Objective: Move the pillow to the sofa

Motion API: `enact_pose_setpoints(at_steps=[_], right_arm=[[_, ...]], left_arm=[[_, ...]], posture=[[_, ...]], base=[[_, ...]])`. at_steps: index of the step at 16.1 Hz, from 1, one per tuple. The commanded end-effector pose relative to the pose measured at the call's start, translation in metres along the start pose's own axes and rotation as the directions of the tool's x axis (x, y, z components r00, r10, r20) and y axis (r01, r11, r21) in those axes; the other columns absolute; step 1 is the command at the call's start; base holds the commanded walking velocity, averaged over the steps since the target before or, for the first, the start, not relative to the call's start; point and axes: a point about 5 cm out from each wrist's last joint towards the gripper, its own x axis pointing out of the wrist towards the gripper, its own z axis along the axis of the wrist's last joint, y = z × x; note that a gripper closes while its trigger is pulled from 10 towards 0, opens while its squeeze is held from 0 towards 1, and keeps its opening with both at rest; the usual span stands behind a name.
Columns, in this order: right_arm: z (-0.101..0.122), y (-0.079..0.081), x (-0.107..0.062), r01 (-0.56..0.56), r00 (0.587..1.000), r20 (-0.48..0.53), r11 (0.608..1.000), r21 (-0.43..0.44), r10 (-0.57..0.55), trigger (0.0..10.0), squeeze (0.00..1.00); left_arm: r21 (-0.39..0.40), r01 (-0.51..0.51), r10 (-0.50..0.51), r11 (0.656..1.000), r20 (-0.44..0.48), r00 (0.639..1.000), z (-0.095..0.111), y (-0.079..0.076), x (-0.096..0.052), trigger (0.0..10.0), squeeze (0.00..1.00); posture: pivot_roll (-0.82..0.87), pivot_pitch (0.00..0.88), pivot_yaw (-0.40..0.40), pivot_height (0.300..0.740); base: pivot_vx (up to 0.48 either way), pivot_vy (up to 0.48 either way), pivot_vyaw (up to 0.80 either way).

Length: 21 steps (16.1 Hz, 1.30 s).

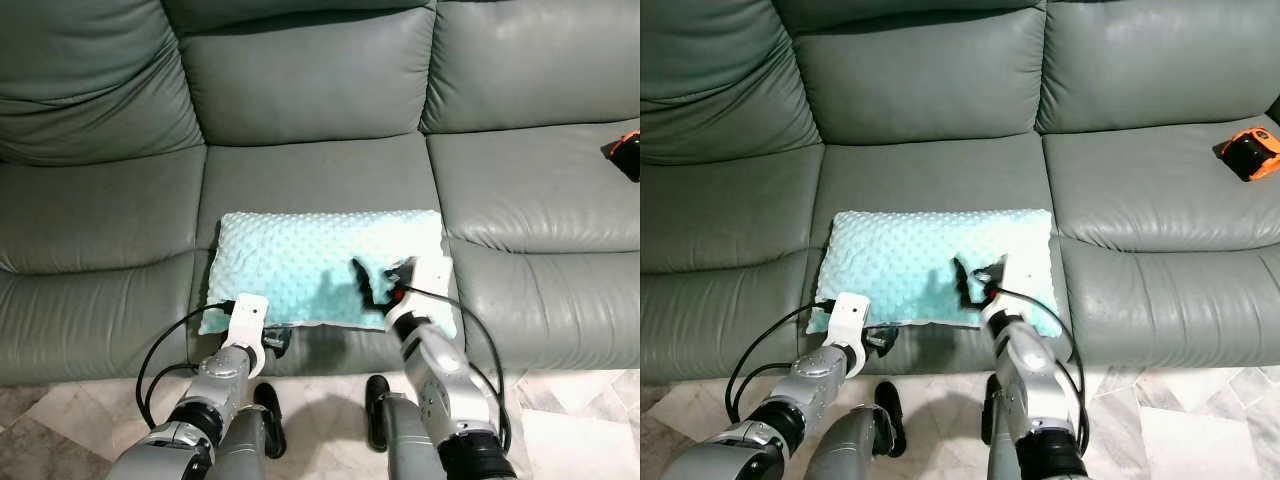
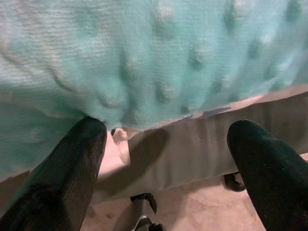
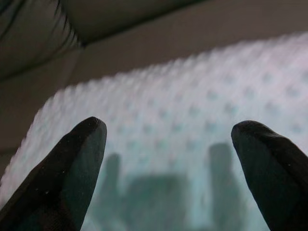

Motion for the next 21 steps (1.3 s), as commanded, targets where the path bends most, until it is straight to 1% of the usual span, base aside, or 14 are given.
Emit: enact_pose_setpoints(at_steps=[1,3,4,6,7,8,9,10,11,12,13,15,17,21], right_arm=[[-0.032,0.007,-0.014,-0.030,0.990,-0.137,0.999,0.031,0.034,10.0,0.00],[-0.058,0.002,-0.031,-0.064,0.959,-0.274,0.998,0.006,0.064,10.0,0.00],[-0.062,0.001,-0.036,-0.070,0.951,-0.302,0.998,0.007,0.069,10.0,0.00],[-0.079,-0.009,-0.049,-0.096,0.912,-0.403,0.995,-0.021,0.080,10.0,0.00],[-0.084,-0.012,-0.052,-0.103,0.905,-0.417,0.994,-0.040,0.077,10.0,0.00],[-0.091,-0.020,-0.056,-0.113,0.899,-0.434,0.990,-0.090,0.063,10.0,0.00],[-0.094,-0.027,-0.059,-0.115,0.900,-0.434,0.986,-0.121,0.052,10.0,0.00],[-0.095,-0.036,-0.061,-0.085,0.905,-0.425,0.988,-0.129,0.023,10.0,0.00],[-0.095,-0.040,-0.061,-0.077,0.908,-0.419,0.987,-0.138,0.012,10.0,0.00],[-0.094,-0.048,-0.062,-0.058,0.916,-0.401,0.983,-0.172,-0.016,10.0,0.00],[-0.091,-0.057,-0.061,-0.043,0.923,-0.382,0.973,-0.229,-0.049,10.0,0.00],[-0.089,-0.062,-0.056,-0.039,0.925,-0.372,0.959,-0.281,-0.072,10.0,0.00],[-0.088,-0.065,-0.052,-0.021,0.927,-0.363,0.955,-0.296,-0.092,10.0,0.00],[-0.079,-0.067,-0.039,0.002,0.934,-0.338,0.946,-0.323,-0.117,10.0,0.00]], left_arm=[[-0.019,0.000,-0.001,1.000,-0.068,0.998,-0.020,0.000,-0.004,10.0,0.00],[-0.020,0.006,-0.007,1.000,-0.072,0.997,-0.022,-0.002,-0.004,10.0,0.00],[-0.020,0.007,-0.008,1.000,-0.073,0.997,-0.023,-0.002,-0.005,10.0,0.00],[-0.019,0.006,-0.007,1.000,-0.083,0.996,-0.028,0.000,-0.006,10.0,0.00],[-0.019,0.005,-0.007,1.000,-0.084,0.996,-0.028,0.000,-0.006,10.0,0.00],[-0.021,0.004,-0.006,1.000,-0.084,0.996,-0.028,0.000,-0.006,10.0,0.00],[-0.021,0.004,-0.006,1.000,-0.083,0.997,-0.028,0.000,-0.006,10.0,0.00],[-0.021,0.005,-0.006,1.000,-0.082,0.997,-0.028,0.000,-0.006,10.0,0.00],[-0.021,0.005,-0.007,1.000,-0.081,0.997,-0.027,0.000,-0.006,10.0,0.00],[-0.019,0.005,-0.007,1.000,-0.078,0.997,-0.027,0.000,-0.006,10.0,0.00],[-0.015,0.004,-0.005,1.000,-0.076,0.997,-0.027,0.001,-0.006,10.0,0.00],[-0.009,-0.003,0.002,1.000,-0.075,0.997,-0.027,0.004,-0.007,10.0,0.00],[-0.004,-0.007,0.007,1.000,-0.073,0.997,-0.027,0.007,-0.007,10.0,0.00],[0.006,-0.030,0.030,1.000,-0.063,0.998,-0.025,0.015,-0.009,10.0,0.00]], posture=[[-0.12,0.422,0.081,0.740],[-0.11,0.423,0.080,0.740],[-0.12,0.425,0.079,0.740],[-0.12,0.425,0.079,0.740],[-0.12,0.426,0.078,0.740],[-0.11,0.426,0.078,0.740],[-0.11,0.426,0.078,0.740],[-0.11,0.426,0.078,0.740],[-0.10,0.428,0.083,0.740],[-0.09,0.427,0.084,0.740],[-0.08,0.430,0.089,0.740],[-0.07,0.431,0.092,0.740],[-0.05,0.435,0.097,0.740],[-0.03,0.444,0.098,0.740]], base=[[0.000,0.000,0.00],[0.000,0.000,0.00],[0.000,0.000,0.00],[0.000,0.000,0.00],[0.000,0.000,0.00],[0.000,0.000,0.00],[0.000,0.000,0.00],[0.000,0.000,0.00],[0.000,0.000,0.00],[0.000,0.000,0.00],[0.000,0.000,0.00],[0.000,0.000,0.00],[0.000,0.000,0.00],[0.000,0.000,0.00]])
